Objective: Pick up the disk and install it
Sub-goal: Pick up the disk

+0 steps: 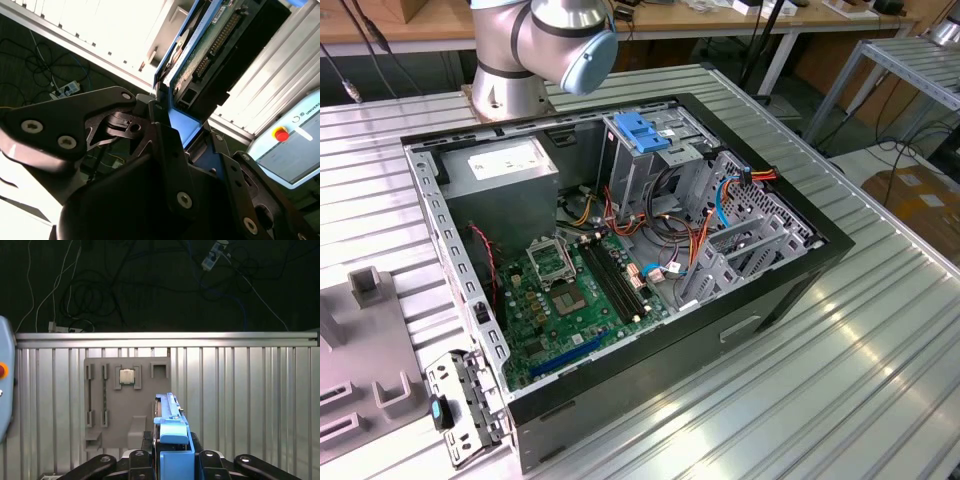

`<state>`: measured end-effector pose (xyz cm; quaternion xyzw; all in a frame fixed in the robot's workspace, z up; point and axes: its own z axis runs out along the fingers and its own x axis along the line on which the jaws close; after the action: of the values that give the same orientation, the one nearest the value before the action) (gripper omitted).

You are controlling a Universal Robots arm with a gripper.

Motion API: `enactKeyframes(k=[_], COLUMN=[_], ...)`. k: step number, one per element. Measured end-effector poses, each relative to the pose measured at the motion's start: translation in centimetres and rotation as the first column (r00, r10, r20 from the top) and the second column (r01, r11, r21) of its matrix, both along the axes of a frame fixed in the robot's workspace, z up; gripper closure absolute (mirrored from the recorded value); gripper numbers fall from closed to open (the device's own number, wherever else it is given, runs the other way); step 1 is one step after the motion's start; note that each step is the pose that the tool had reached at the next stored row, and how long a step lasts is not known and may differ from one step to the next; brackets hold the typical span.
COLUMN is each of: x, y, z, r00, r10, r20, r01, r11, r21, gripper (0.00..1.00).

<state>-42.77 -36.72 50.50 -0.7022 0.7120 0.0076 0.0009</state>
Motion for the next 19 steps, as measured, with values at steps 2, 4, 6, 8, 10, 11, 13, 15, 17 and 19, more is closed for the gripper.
enactKeyframes(k=[2,4,6,8,10,11,13,15,17,19], x=[0.09,0.19,0.31,0.45,0.54,0.6,0.72,0.83,0.96,1.07], y=[0.0,0.0,0.0,0.0,-0.01,-0.01,-0.01,-0.01,-0.01,-0.02], z=[0.0,0.0,0.0,0.0,0.0,0.0,0.0,0.0,0.0,0.0], r00=[1.0,1.0,1.0,1.0,1.0,1.0,1.0,1.0,1.0,1.0], r10=[0.0,0.0,0.0,0.0,0.0,0.0,0.0,0.0,0.0,0.0], r20=[0.0,-0.0001,-0.0001,0.0,0.0,0.0,-0.0001,-0.0001,0.0,-0.0001], r01=[0.0,0.0,0.0,0.0,0.0,0.0,0.0,0.0,0.0,0.0], r11=[1.0,1.0,1.0,1.0,1.0,1.0,1.0,1.0,1.0,1.0], r21=[0.0,-0.0001,0.0,0.0,0.0,0.0,-0.0001,0.0,-0.0001,-0.0001], gripper=[0.63,0.63,0.63,0.63,0.63,0.63,0.63,0.63,0.63,0.63])
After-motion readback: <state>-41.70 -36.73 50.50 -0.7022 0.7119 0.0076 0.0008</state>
